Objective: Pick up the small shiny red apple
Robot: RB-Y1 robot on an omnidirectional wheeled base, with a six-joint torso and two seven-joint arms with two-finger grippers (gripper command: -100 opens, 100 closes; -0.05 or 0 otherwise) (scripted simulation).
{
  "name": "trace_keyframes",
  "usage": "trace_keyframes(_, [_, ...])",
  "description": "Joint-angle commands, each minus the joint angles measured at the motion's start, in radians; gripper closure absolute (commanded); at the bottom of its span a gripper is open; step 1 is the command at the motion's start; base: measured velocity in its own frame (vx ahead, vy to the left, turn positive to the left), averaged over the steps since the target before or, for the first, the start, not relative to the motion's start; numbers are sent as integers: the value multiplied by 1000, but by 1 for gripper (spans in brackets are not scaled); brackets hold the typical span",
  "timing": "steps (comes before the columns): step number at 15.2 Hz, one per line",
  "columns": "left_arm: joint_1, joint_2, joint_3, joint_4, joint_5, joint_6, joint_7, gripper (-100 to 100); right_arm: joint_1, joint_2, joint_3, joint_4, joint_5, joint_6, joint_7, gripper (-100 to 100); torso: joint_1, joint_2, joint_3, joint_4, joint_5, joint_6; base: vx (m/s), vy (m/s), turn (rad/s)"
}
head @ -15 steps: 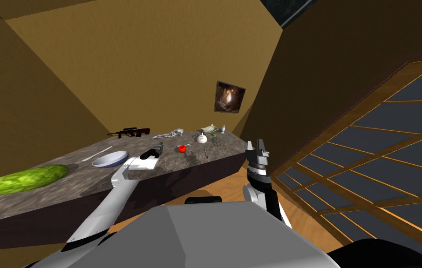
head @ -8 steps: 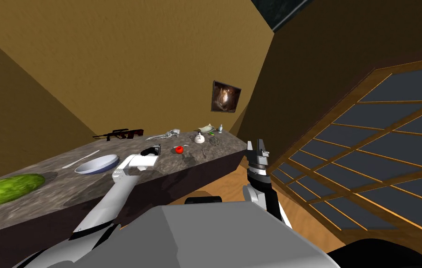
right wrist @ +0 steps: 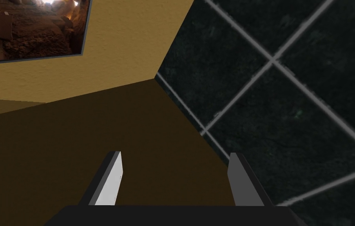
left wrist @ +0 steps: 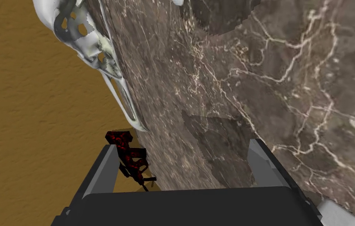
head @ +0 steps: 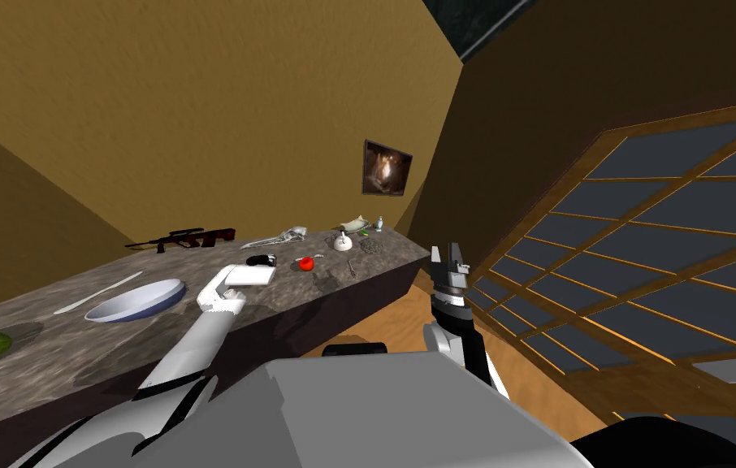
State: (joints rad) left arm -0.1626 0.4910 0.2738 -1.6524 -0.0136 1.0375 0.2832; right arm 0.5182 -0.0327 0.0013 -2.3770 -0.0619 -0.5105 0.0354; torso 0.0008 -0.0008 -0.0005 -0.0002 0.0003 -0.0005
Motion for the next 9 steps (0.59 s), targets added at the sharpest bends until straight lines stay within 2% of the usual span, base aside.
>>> trace_keyframes(1, [-4,1,1,-1,1,30,1,-100,0,0,0,0,0,0,0,0,0,0,0,0,0,0,1,1,21])
trace_keyframes(2, [-33,10,12,26,2,64,16,-100,0,0,0,0,0,0,0,0,0,0,0,0,0,0,2,-1,-101])
trace_keyframes(4, [-33,10,12,26,2,104,16,-100,0,0,0,0,0,0,0,0,0,0,0,0,0,1,4,4,-165])
trace_keyframes(5, [-33,10,12,26,2,107,16,-100,0,0,0,0,0,0,0,0,0,0,0,0,0,1,3,6,-27])
trace_keyframes(6, [-62,17,23,54,3,140,30,-100,0,0,0,0,0,0,0,0,0,0,0,0,0,0,4,2,-167])
trace_keyframes(9, [-62,17,23,54,3,181,30,-100,0,0,0,0,0,0,0,0,0,0,0,0,0,0,4,6,-92])
